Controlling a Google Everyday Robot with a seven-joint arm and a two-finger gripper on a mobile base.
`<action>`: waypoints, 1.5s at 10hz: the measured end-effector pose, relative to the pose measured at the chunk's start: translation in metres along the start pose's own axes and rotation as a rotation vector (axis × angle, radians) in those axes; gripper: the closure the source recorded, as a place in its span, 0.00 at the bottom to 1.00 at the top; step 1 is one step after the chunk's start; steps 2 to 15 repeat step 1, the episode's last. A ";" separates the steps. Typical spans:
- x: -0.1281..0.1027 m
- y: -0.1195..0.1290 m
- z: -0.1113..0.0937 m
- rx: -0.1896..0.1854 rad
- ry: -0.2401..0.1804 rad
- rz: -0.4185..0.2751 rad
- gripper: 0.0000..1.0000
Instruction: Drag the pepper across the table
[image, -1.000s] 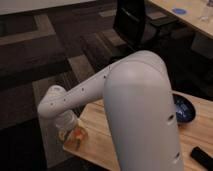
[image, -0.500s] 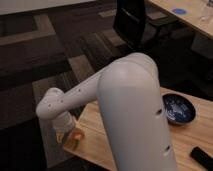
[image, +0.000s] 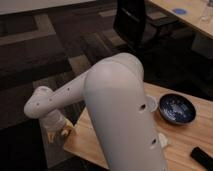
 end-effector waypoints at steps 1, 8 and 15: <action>0.000 -0.001 0.000 0.000 0.000 0.002 0.35; 0.000 -0.001 0.000 0.000 0.000 0.002 0.35; 0.000 -0.001 0.000 0.000 0.000 0.002 0.35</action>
